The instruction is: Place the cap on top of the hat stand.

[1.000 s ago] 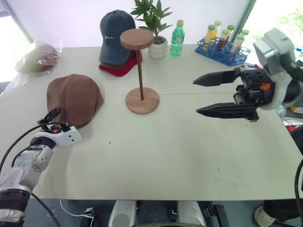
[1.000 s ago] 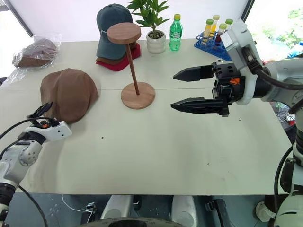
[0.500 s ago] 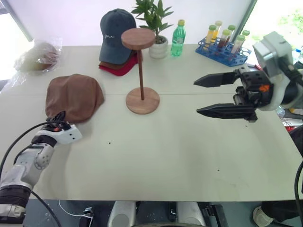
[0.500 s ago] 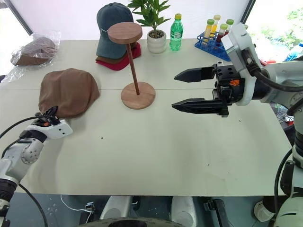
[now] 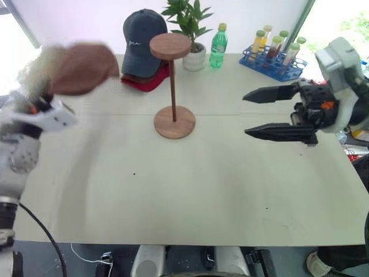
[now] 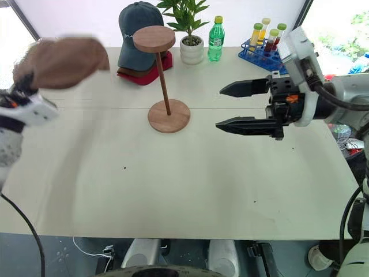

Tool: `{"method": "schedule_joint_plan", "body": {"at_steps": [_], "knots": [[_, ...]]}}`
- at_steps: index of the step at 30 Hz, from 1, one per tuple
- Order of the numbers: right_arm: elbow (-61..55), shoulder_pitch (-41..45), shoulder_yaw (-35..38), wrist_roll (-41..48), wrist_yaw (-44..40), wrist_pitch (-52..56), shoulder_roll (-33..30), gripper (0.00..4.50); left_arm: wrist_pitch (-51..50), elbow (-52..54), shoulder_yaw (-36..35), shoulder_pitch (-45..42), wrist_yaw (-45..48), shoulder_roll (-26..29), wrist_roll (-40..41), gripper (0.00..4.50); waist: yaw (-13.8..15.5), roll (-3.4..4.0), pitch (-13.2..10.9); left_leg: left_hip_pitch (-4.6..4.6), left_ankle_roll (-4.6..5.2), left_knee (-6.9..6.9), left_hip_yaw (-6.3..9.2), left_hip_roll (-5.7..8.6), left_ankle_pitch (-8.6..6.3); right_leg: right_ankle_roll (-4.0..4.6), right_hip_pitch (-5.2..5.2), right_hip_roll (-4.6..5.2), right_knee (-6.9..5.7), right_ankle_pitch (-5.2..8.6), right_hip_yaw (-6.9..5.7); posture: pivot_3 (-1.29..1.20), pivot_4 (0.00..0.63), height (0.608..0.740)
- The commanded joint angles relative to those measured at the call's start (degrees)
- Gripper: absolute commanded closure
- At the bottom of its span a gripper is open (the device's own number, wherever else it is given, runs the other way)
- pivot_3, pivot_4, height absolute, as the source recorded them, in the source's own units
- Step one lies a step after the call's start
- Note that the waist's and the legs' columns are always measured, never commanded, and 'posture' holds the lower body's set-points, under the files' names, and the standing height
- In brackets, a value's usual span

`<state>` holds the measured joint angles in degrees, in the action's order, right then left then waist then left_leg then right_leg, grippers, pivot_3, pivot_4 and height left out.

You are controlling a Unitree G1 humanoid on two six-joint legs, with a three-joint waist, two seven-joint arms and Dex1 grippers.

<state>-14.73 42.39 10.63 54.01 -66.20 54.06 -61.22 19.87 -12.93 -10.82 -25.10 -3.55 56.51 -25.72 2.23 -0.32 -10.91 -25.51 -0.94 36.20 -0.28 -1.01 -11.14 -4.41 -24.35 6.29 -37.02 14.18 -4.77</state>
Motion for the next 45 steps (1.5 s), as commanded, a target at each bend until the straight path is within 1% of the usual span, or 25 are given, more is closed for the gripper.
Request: {"method": "schedule_joint_plan", "body": {"at_steps": [1, 4, 6, 8, 11, 14, 16, 19, 23, 26, 33, 34, 35, 37, 41, 45], "knots": [[2.3, 1.8, 2.3, -2.7, -1.2, -3.6, -2.0, 0.0, 2.3, 3.3, -2.1, -8.6, 4.0, 1.3, 6.8, 4.48, -0.1, -0.01, 0.0, 0.02, 0.0, 0.0, -0.05, 0.02, 0.0, -0.02, 0.01, 0.01, 0.01, -0.01, 0.03, 0.0, 0.15, 0.74], [5.4, 4.3, 3.2, -3.6, -1.3, -4.7, -2.7, 0.0, 6.6, 5.4, 0.4, -15.1, 9.2, -0.2, 12.3, 4.48, -0.3, -0.01, 0.0, 0.05, 0.01, -0.04, -0.15, 0.05, 0.01, -0.17, 0.01, -0.01, 0.02, -0.09, 0.1, 0.0, 0.15, 0.74], [7.2, 6.3, 3.8, -3.6, -0.8, -4.8, -2.8, 0.0, 8.1, 7.3, 2.0, -17.1, 12.2, -1.9, 14.8, 4.48, -0.2, 0.0, 0.0, 0.09, 0.01, -0.04, -0.19, 0.06, 0.01, -0.18, 0.01, -0.04, 0.0, -0.1, 0.13, 0.0, 0.15, 0.74], [8.5, 7.7, 3.9, -4.3, -0.4, -5.1, -2.7, 0.0, 8.8, 9.3, 3.3, -17.6, 14.1, -3.6, 15.4, 4.48, -0.2, 0.0, 0.0, 0.1, 0.01, -0.03, -0.21, 0.05, 0.02, -0.19, 0.01, -0.06, -0.02, -0.1, 0.15, 0.0, 0.15, 0.74], [9.8, 8.8, 4.1, -5.1, 0.5, -5.5, -2.4, 0.0, 9.2, 11.4, 4.9, -15.7, 14.7, -5.6, 12.1, 4.48, -0.3, -0.02, 0.0, 0.11, 0.01, 0.0, -0.22, 0.03, 0.02, -0.21, 0.03, -0.12, -0.03, -0.11, 0.18, 0.0, 0.15, 0.74], [10.0, 9.2, 4.6, -4.6, 1.6, -4.9, -1.8, 0.0, 8.9, 11.6, 6.1, -12.7, 12.8, -7.1, 5.7, 4.48, -0.5, -0.02, 0.0, 0.12, 0.02, 0.0, -0.26, 0.02, 0.02, -0.22, 0.03, -0.14, -0.03, -0.12, 0.24, 0.0, 0.15, 0.74], [9.4, 9.2, 5.3, -3.5, 2.7, -4.0, -1.2, 0.0, 9.0, 11.5, 7.7, -10.7, 11.4, -9.2, 2.2, 4.48, -0.4, -0.01, 0.0, 0.14, 0.02, -0.01, -0.26, 0.02, 0.02, -0.22, 0.02, -0.15, -0.05, -0.12, 0.25, 0.0, 0.15, 0.74], [8.2, 8.6, 6.0, -2.3, 3.9, -3.0, -0.6, 0.0, 13.1, 12.0, 10.5, -9.5, 10.3, -11.4, -1.1, 4.48, -0.1, -0.03, 0.0, 0.12, 0.03, 0.03, -0.26, 0.01, 0.02, -0.23, 0.03, -0.16, -0.06, -0.13, 0.26, 0.0, 0.15, 0.74], [7.4, 8.2, 6.0, -1.6, 5.5, -2.5, 0.5, 0.0, 15.9, 10.5, 12.4, -8.3, 7.9, -12.7, -5.7, 4.48, 0.0, -0.04, 0.0, 0.09, 0.03, 0.05, -0.26, 0.01, 0.02, -0.25, 0.03, -0.16, -0.03, -0.14, 0.28, 0.0, 0.15, 0.74], [6.7, 8.1, 5.9, -1.3, 6.2, -1.9, 1.4, 0.0, 15.5, 9.3, 12.3, -7.8, 6.9, -13.5, -7.0, 4.48, -0.1, -0.03, 0.0, 0.11, 0.03, 0.04, -0.26, 0.01, 0.02, -0.25, 0.03, -0.16, -0.04, -0.14, 0.3, 0.0, 0.15, 0.74], [4.1, 5.6, 4.0, -3.3, 5.8, -3.6, 1.1, 0.0, 13.8, 10.6, 11.2, -5.6, 7.4, -14.4, -6.4, 4.48, -0.1, -0.04, 0.0, 0.12, 0.03, 0.05, -0.27, 0.01, 0.02, -0.26, 0.03, -0.16, -0.06, -0.15, 0.32, 0.0, 0.15, 0.74], [4.2, 5.5, 3.9, -3.6, 5.9, -3.7, 1.2, 0.0, 13.1, 11.0, 10.8, -5.3, 7.6, -14.6, -5.8, 3.58, -0.1, -0.04, 0.0, 0.12, 0.03, 0.07, -0.27, 0.01, 0.02, -0.27, 0.03, -0.16, -0.06, -0.16, 0.32, 0.0, 0.15, 0.74], [4.2, 5.5, 3.7, -3.9, 5.9, -3.9, 1.3, 0.0, 12.5, 11.4, 10.5, -5.0, 7.8, -14.8, -5.3, 3.22, -0.1, -0.04, 0.0, 0.12, 0.03, 0.07, -0.28, 0.01, 0.03, -0.27, 0.03, -0.16, -0.06, -0.16, 0.33, 0.0, 0.15, 0.74], [4.1, 5.2, 3.0, -4.9, 5.8, -4.5, 1.3, 0.0, 11.1, 12.4, 10.1, -4.6, 8.7, -15.2, -4.3, 2.22, -0.1, -0.04, 0.0, 0.13, 0.03, 0.07, -0.28, 0.0, 0.02, -0.27, 0.03, -0.16, -0.06, -0.16, 0.33, 0.0, 0.15, 0.74], [3.3, 4.9, 1.7, -7.2, 6.4, -6.2, 1.7, 0.0, 7.2, 15.0, 9.1, -3.4, 12.3, -15.9, 0.7, 0.04, -0.1, -0.04, 0.0, 0.12, 0.03, 0.08, -0.28, -0.01, 0.02, -0.27, 0.03, -0.17, -0.06, -0.16, 0.34, 0.0, 0.15, 0.74], [0.4, 2.2, -0.7, -13.6, 7.7, -11.7, 1.4, 0.0, 2.6, 20.7, 7.0, -0.2, 21.5, -14.6, 14.0, 0.01, -0.2, -0.04, 0.0, 0.14, 0.03, 0.07, -0.28, -0.03, 0.02, -0.27, 0.03, -0.19, -0.06, -0.16, 0.35, 0.0, 0.15, 0.74]]}}
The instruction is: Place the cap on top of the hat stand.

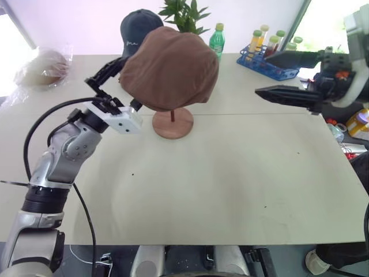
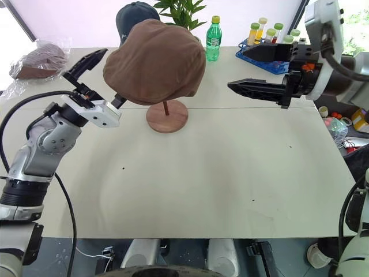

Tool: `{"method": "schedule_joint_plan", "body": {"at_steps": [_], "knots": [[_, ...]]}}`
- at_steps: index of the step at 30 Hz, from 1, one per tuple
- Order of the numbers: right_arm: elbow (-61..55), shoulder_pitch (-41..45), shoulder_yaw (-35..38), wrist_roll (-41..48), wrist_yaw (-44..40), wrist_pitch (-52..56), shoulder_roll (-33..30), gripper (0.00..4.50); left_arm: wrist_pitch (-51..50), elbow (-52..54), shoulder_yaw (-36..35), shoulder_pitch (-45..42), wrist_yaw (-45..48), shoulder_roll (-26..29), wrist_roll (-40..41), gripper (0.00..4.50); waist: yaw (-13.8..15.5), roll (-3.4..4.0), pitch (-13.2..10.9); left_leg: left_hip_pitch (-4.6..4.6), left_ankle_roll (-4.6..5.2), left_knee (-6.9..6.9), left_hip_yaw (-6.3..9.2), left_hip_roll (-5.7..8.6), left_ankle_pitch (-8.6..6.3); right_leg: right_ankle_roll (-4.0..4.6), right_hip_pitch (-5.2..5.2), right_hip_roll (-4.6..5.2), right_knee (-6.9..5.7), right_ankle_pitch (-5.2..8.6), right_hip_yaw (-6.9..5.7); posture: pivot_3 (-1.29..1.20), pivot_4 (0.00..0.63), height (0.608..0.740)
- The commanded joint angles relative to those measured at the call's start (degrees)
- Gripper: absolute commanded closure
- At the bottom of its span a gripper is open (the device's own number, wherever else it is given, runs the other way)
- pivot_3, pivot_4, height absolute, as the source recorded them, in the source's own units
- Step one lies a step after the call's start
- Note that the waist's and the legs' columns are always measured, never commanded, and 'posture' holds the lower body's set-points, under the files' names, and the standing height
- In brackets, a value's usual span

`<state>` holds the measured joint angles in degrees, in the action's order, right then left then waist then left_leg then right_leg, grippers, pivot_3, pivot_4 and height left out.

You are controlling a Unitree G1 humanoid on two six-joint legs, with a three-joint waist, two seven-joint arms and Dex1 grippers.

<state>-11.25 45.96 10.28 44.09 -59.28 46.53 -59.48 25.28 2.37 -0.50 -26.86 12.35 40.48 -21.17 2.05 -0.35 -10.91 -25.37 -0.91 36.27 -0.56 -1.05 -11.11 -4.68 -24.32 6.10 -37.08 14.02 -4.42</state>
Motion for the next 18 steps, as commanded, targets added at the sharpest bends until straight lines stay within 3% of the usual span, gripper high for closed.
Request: {"method": "schedule_joint_plan", "body": {"at_steps": [1, 4, 11, 14, 18], "knots": [[-4.9, -3.0, -0.7, -5.3, 1.0, -5.7, -0.6, 0.0, -4.2, 8.2, -4.9, 3.6, 9.0, 3.1, 13.9, 0.01, -0.1, 0.0, 0.0, 0.0, 0.0, 0.0, 0.0, -0.03, 0.0, 0.0, 0.0, -0.03, 0.01, 0.0, 0.0, 0.0, 0.15, 0.74], [-10.1, -7.3, -0.3, -7.4, 2.2, -8.0, -0.5, 0.0, -11.0, 16.1, -10.5, 8.5, 17.0, 7.7, 25.3, 0.01, -0.3, 0.0, 0.0, 0.0, -0.01, -0.02, -0.01, -0.12, 0.0, 0.01, -0.02, -0.1, 0.02, 0.0, 0.01, 0.0, 0.15, 0.74], [-18.6, -14.2, -1.5, -15.6, 8.1, -15.6, 1.9, 0.0, -47.6, 30.5, -27.2, 17.5, 33.1, 23.1, 56.6, 0.01, -0.9, 0.0, 0.0, 0.04, -0.04, 0.08, -0.07, -0.41, -0.02, 0.2, 0.01, -0.29, 0.09, 0.01, 0.04, 0.0, 0.15, 0.74], [-20.1, -15.4, -4.2, -22.0, 12.1, -22.7, 5.6, 0.0, -65.0, 29.0, -36.8, 20.1, 41.4, 28.8, 73.7, 0.01, -1.6, -0.06, 0.0, 0.05, -0.05, 0.17, -0.09, -0.47, -0.02, 0.32, 0.03, -0.33, 0.11, 0.08, 0.06, 0.0, 0.15, 0.74], [-19.0, -16.5, -9.8, -34.3, 18.4, -34.6, 11.5, 0.0, -75.0, 20.1, -42.0, 18.7, 48.9, 33.3, 82.7, 0.01, -2.0, -0.04, 0.0, 0.08, -0.05, 0.11, -0.2, -0.64, -0.02, 0.31, -0.1, -0.58, 0.1, 0.09, 0.17, 0.0, 0.15, 0.74]]}}
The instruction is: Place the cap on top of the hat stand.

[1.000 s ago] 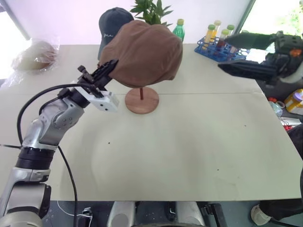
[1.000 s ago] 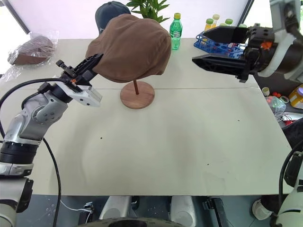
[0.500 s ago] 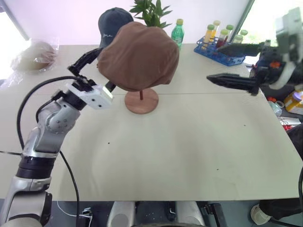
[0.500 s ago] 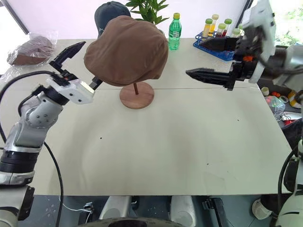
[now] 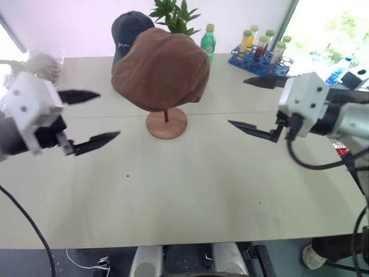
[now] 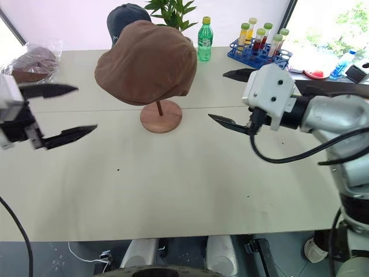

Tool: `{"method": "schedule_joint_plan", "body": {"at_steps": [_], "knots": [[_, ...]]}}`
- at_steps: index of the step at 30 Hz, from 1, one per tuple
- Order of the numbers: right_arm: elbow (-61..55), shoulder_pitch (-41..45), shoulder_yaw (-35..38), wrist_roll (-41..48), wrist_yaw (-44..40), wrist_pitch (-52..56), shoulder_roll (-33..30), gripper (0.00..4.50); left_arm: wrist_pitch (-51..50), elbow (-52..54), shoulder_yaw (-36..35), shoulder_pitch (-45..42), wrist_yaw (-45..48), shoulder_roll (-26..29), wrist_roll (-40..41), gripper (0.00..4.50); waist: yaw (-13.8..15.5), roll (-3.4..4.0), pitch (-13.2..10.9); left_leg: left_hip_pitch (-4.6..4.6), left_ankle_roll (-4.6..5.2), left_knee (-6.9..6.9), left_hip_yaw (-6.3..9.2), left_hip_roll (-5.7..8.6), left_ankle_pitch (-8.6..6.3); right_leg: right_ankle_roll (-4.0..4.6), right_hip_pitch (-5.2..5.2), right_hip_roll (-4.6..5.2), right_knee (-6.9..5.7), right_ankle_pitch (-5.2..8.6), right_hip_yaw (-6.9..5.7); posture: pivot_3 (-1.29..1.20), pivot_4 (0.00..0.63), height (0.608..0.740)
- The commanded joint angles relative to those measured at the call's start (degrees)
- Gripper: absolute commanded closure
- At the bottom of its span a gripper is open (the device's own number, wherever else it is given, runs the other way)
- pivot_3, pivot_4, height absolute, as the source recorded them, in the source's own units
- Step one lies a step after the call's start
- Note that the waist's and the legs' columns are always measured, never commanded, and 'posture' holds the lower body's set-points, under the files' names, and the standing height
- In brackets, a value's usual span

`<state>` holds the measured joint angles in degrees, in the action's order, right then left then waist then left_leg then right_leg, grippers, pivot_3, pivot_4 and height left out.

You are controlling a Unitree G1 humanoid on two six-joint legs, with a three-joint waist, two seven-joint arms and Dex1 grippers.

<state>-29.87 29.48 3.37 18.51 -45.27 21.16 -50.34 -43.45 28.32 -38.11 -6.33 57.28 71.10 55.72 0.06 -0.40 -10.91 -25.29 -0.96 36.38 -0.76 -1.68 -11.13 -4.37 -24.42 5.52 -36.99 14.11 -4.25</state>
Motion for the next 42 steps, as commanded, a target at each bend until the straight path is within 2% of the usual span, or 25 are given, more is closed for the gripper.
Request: {"method": "schedule_joint_plan", "body": {"at_steps": [1, 7, 15, 22, 28, 36, 39, 40, 42], "knots": [[0.4, -0.2, -4.4, -12.0, 5.9, -12.6, 3.7, 0.0, -8.1, -8.8, -4.1, -3.1, 4.4, 3.7, 6.8, 0.01, -0.1, 0.01, 0.0, 0.02, 0.0, -0.04, -0.02, -0.02, 0.0, 0.0, -0.02, -0.04, -0.02, 0.0, 0.01, 0.0, 0.15, 0.74], [11.3, 0.1, -13.8, -32.2, 17.8, -30.8, 11.1, 0.0, -9.5, -23.8, 2.4, -11.7, 12.4, 9.6, 5.9, 0.01, -0.7, -0.16, 0.0, 0.01, -0.01, -0.04, -0.17, -0.05, 0.01, 0.13, -0.07, -0.1, -0.01, -0.08, 0.21, 0.0, 0.15, 0.74], [20.7, 3.2, -22.0, -46.0, 27.1, -45.1, 21.0, 0.0, -5.8, -35.2, 14.5, -23.6, 19.7, 12.4, -1.2, 0.01, -1.1, -0.32, 0.0, 0.04, 0.0, -0.15, -0.4, -0.09, 0.02, 0.2, -0.24, -0.24, -0.08, -0.12, 0.58, 0.0, 0.15, 0.74], [30.8, 10.6, -25.7, -59.0, 38.4, -49.9, 27.7, 0.0, -6.6, -36.7, 18.9, -29.8, 22.3, 11.8, -4.0, 0.01, -1.2, -0.6, 0.0, 0.03, -0.02, -0.14, -0.46, -0.14, 0.02, 0.21, -0.31, -0.3, -0.09, -0.12, 0.7, 0.0, 0.15, 0.74], [41.6, 16.5, -28.8, -64.4, 45.6, -49.7, 33.9, 0.0, -6.5, -36.5, 20.5, -32.5, 22.6, 10.4, -6.2, 0.01, -1.2, -0.68, 0.0, 0.02, -0.03, -0.16, -0.47, -0.16, 0.03, 0.22, -0.34, -0.34, -0.11, -0.13, 0.76, 0.0, 0.15, 0.74], [49.5, 22.2, -30.2, -68.6, 52.8, -48.3, 37.5, 0.0, -7.2, -37.2, 20.4, -35.1, 22.0, 9.0, -7.7, 0.01, -1.2, -0.81, 0.0, 0.02, -0.03, -0.16, -0.49, -0.16, 0.04, 0.07, -0.35, -0.37, -0.12, -0.22, 0.83, 0.0, 0.15, 0.74], [50.2, 23.6, -30.3, -68.2, 53.4, -47.9, 37.8, 0.84, -7.2, -37.1, 19.9, -35.0, 22.0, 8.6, -8.1, 0.0, -1.2, -0.82, 0.0, 0.02, -0.03, -0.17, -0.48, -0.16, 0.04, 0.07, -0.36, -0.38, -0.13, -0.22, 0.84, 0.0, 0.15, 0.74], [50.1, 23.8, -30.4, -68.0, 53.4, -48.0, 37.7, 1.48, -7.2, -37.1, 19.8, -34.9, 21.9, 8.4, -8.2, 0.0, -1.2, -0.83, 0.0, 0.02, -0.03, -0.16, -0.48, -0.16, 0.04, 0.05, -0.36, -0.38, -0.13, -0.23, 0.85, 0.0, 0.15, 0.74], [49.4, 23.6, -30.6, -67.9, 53.3, -48.4, 37.3, 2.28, -7.0, -37.1, 19.7, -34.9, 21.8, 8.2, -8.5, 0.0, -1.2, -0.83, 0.0, 0.02, -0.03, -0.17, -0.49, -0.16, 0.04, 0.05, -0.35, -0.38, -0.13, -0.23, 0.86, 0.0, 0.15, 0.74]]}}
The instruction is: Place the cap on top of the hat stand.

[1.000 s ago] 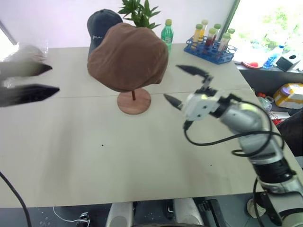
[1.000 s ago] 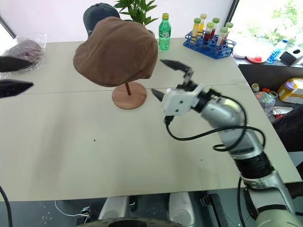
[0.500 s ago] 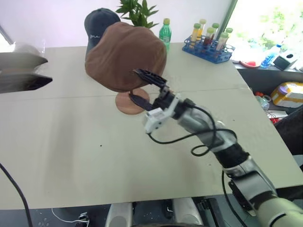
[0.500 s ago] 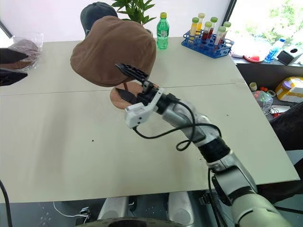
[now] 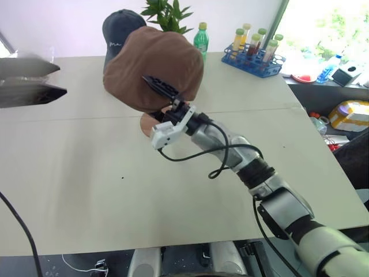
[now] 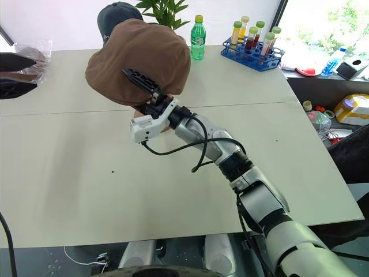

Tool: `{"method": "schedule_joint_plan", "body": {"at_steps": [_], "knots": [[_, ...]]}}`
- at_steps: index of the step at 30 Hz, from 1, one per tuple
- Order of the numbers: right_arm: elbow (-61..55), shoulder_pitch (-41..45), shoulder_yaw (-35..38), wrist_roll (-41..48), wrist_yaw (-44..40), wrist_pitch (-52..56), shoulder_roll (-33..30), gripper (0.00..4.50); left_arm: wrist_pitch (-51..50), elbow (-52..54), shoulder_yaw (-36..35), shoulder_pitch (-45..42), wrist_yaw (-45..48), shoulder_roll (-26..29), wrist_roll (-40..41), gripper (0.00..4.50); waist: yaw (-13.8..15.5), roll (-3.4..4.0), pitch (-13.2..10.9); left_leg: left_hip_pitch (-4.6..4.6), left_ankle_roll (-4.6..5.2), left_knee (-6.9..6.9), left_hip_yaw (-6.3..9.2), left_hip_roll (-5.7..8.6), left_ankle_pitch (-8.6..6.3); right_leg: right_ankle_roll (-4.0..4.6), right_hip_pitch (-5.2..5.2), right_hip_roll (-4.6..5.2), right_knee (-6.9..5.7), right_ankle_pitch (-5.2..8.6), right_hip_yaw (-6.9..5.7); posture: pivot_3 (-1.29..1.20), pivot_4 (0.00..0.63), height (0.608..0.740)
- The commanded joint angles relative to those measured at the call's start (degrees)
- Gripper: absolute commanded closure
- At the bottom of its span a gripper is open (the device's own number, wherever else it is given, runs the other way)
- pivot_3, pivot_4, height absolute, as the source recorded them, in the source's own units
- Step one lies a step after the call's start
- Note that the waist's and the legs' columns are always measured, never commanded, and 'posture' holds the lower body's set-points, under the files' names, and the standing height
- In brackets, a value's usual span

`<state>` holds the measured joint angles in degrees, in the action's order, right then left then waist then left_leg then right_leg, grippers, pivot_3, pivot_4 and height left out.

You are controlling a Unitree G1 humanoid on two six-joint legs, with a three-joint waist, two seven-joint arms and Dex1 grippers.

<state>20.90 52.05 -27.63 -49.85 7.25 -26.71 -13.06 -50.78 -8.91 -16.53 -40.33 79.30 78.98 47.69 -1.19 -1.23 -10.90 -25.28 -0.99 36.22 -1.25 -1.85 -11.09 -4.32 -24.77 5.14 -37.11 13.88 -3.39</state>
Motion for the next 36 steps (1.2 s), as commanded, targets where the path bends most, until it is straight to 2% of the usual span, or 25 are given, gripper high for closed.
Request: {"method": "schedule_joint_plan", "body": {"at_steps": [1, 2, 4, 5, 12, 20, 24, 36], "knots": [[-2.0, 0.8, 0.4, 0.4, 0.8, -0.8, -0.3, 2.99, 0.5, 0.1, -1.9, -0.9, -0.3, 0.1, -0.6, 0.0, 0.0, 0.0, 0.0, 0.0, 0.0, 0.0, 0.0, 0.0, 0.0, 0.0, 0.0, -0.01, 0.0, 0.0, 0.0, 0.0, 0.15, 0.74], [-2.5, 0.6, 0.4, 0.3, 0.9, -0.9, -0.6, 3.3, 0.6, 0.0, -1.9, -1.0, -0.4, -0.2, -0.7, 0.0, 0.0, 0.0, 0.0, 0.0, 0.0, 0.0, 0.0, 0.0, 0.0, 0.0, 0.0, 0.0, -0.01, 0.0, 0.0, 0.0, 0.15, 0.74], [-3.3, 0.4, 0.5, 0.2, 1.0, -1.0, -0.9, 4.4, 0.6, 0.0, -2.0, -1.1, -0.4, -0.4, -1.0, 0.0, 0.0, -0.01, 0.0, 0.0, 0.0, 0.01, 0.0, 0.0, 0.0, 0.0, 0.0, -0.01, -0.01, 0.0, 0.01, 0.0, 0.15, 0.74], [-3.7, 0.3, 0.5, 0.1, 1.1, -0.9, -1.1, 4.46, 0.6, 0.0, -2.1, -1.1, -0.5, -0.6, -1.1, 0.0, 0.0, 0.0, 0.0, 0.0, 0.0, 0.01, 0.0, 0.0, 0.0, 0.0, 0.0, -0.01, -0.01, 0.0, 0.02, 0.0, 0.15, 0.74], [-6.2, 0.8, 1.8, 1.6, 0.3, -3.0, -3.8, 4.46, 0.9, 0.9, -2.5, -0.3, -0.9, -1.7, -1.2, 0.0, 0.1, -0.01, 0.0, 0.0, 0.0, 0.02, 0.0, 0.0, 0.0, 0.0, 0.0, -0.02, -0.03, 0.0, 0.03, 0.0, 0.15, 0.74], [-0.8, 9.2, 1.7, 5.4, 0.8, -16.7, -9.1, 4.46, 0.7, 2.0, -4.2, 1.0, -1.7, -3.0, -0.7, 0.0, -0.3, -0.01, 0.0, 0.01, 0.0, -0.02, -0.02, -0.01, 0.0, -0.01, -0.04, -0.06, -0.03, 0.0, 0.09, 0.0, 0.15, 0.74], [7.5, 14.5, 1.7, 7.5, 2.5, -25.8, -9.2, 4.46, 0.1, 3.9, -6.3, 2.9, -2.7, -3.7, -0.1, 0.0, -1.0, -0.01, 0.0, 0.01, 0.0, -0.07, -0.01, -0.03, 0.0, -0.02, -0.05, -0.09, -0.05, -0.01, 0.1, 0.0, 0.15, 0.74], [35.2, 28.4, 0.3, 5.6, 10.3, -44.0, -7.4, 4.46, -3.2, 9.3, -14.9, 9.4, -5.6, -4.1, 1.9, 0.0, -1.4, -0.02, 0.0, 0.02, -0.02, -0.09, -0.05, -0.03, 0.01, -0.01, -0.1, -0.08, -0.08, -0.02, 0.17, 0.0, 0.15, 0.74]]}}
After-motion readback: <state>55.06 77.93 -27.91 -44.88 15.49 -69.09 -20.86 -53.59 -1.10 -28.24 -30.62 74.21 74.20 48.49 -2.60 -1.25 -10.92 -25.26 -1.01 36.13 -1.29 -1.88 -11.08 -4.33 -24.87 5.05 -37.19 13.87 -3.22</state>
